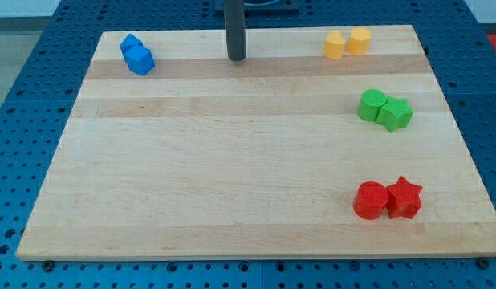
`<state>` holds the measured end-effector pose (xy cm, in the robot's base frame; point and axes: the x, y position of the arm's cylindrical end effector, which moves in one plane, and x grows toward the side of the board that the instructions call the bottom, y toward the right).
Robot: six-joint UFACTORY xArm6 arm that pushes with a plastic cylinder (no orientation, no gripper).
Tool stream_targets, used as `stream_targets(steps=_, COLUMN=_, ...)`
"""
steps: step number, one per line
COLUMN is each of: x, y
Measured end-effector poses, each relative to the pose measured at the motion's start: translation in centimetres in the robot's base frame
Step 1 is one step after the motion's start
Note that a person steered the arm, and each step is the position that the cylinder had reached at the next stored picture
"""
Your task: Move the yellow heart diagonally bottom left to the yellow hexagon
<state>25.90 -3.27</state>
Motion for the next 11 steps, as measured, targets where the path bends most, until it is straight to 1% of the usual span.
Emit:
stream_targets(steps=1, x=-2.0, y=6.7)
stream_targets(steps=2, x=-3.0, y=12.0)
stream_targets(steps=3, x=-3.0, y=12.1)
stream_targets(steps=4, x=-3.0, y=14.0)
stream_targets(steps=9, x=-3.0, y=15.4)
stream_targets(steps=11, x=-1.2, y=16.2)
